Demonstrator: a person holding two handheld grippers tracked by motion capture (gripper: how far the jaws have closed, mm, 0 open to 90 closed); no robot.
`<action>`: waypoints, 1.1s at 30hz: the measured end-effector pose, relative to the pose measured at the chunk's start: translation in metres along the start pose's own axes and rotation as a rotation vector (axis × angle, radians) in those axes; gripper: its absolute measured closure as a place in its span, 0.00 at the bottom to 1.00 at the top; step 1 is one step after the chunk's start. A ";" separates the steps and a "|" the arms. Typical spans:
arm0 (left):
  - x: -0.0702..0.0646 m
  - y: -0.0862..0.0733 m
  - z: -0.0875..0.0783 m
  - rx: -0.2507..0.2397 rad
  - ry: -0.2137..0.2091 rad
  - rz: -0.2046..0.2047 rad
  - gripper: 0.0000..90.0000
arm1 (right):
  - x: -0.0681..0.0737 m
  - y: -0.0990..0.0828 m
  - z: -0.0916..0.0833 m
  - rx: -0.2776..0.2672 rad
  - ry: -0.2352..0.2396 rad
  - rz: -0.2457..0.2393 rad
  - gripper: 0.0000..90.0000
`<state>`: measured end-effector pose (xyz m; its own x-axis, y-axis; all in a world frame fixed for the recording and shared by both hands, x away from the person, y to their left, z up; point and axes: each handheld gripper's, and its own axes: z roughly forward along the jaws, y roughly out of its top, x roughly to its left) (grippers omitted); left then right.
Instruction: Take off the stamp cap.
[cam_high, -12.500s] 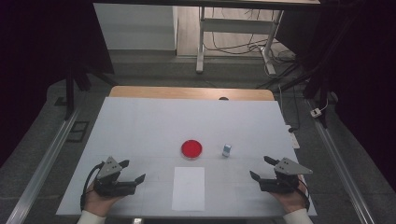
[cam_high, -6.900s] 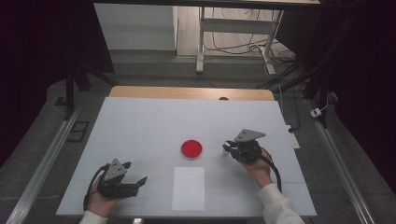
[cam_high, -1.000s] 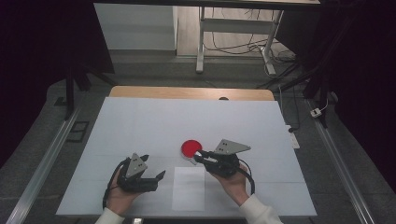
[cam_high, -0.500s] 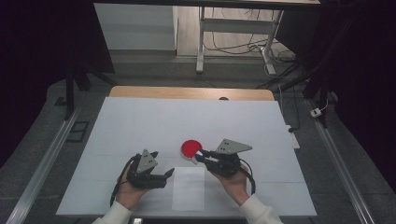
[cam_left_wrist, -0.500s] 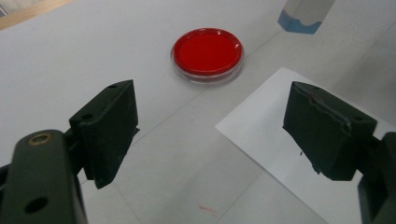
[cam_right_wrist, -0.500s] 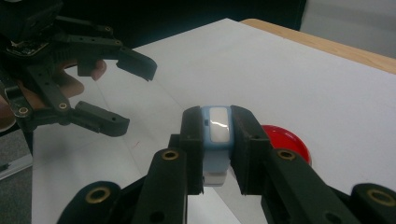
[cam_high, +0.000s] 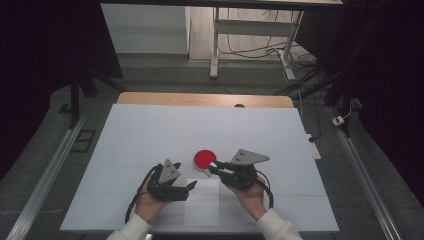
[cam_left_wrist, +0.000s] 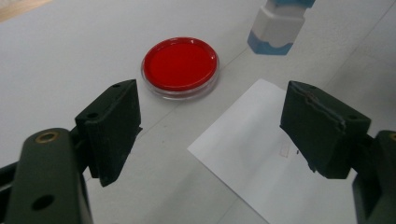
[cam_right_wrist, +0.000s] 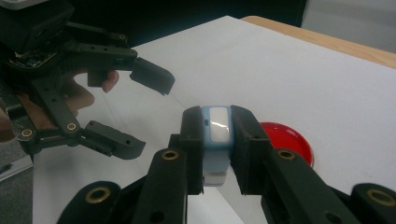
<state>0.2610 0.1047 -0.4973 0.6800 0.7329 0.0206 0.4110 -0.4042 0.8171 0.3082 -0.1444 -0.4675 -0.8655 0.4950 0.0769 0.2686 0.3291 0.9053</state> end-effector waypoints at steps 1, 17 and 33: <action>-0.001 0.001 0.001 0.000 0.000 0.003 0.23 | 0.000 0.000 0.000 0.002 0.000 0.000 0.83; -0.008 0.015 0.018 0.008 -0.021 0.038 0.22 | -0.001 -0.002 -0.001 -0.012 -0.010 0.020 0.83; -0.019 0.023 0.034 0.006 -0.040 0.056 0.23 | 0.000 -0.002 -0.002 -0.023 -0.010 0.014 0.83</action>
<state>0.2779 0.0630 -0.4987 0.7257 0.6867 0.0425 0.3752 -0.4468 0.8122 0.3066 -0.1467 -0.4683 -0.8573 0.5075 0.0857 0.2711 0.3035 0.9135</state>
